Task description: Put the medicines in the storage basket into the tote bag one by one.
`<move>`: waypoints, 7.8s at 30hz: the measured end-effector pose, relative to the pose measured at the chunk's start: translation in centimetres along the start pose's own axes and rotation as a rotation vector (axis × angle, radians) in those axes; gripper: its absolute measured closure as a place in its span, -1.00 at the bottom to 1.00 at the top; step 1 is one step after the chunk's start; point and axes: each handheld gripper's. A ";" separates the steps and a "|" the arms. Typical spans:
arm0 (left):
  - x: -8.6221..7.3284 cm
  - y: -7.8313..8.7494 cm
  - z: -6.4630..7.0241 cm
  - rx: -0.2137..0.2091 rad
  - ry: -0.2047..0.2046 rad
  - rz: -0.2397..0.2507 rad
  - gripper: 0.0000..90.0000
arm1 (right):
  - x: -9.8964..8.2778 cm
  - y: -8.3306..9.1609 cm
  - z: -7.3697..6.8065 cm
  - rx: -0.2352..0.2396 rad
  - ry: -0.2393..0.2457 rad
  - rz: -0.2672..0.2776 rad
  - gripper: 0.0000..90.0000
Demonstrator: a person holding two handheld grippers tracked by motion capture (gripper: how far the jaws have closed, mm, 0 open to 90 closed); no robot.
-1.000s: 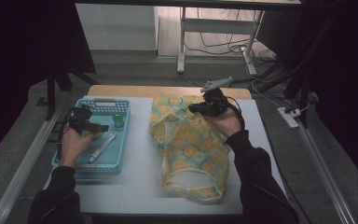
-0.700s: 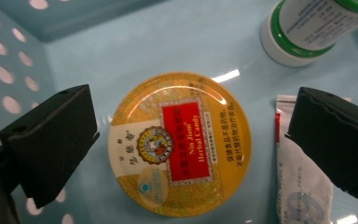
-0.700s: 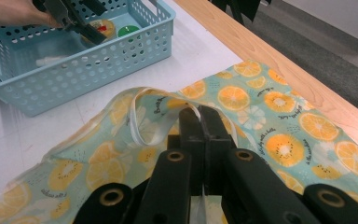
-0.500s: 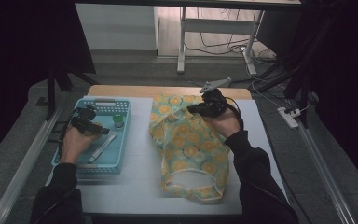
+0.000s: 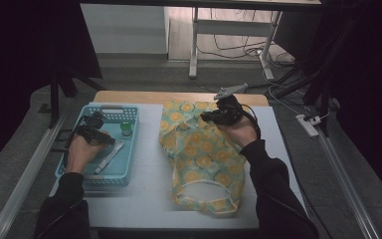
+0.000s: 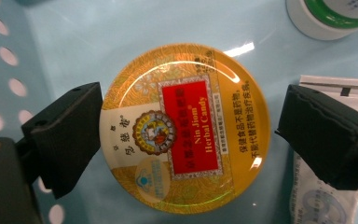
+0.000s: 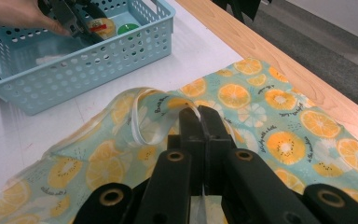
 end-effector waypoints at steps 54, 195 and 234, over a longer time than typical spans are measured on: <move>-2.4 10.4 7.8 -0.367 -0.308 0.217 -0.55 | -0.7 -0.7 0.6 0.004 -0.034 0.007 1.00; 1.3 6.0 23.9 -0.566 -0.595 0.305 -0.94 | -2.5 -3.0 2.1 -0.001 -0.098 -0.004 1.00; -3.7 9.4 9.9 -0.447 -0.374 0.423 -1.00 | -2.4 -2.2 1.5 0.012 -0.082 0.008 1.00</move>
Point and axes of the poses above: each handheld gripper's, and its own axes: y roughly backward along the jaws, x roughly out of its top, z roughly to its right, and after that the axes turned 5 degrees about y, right-handed
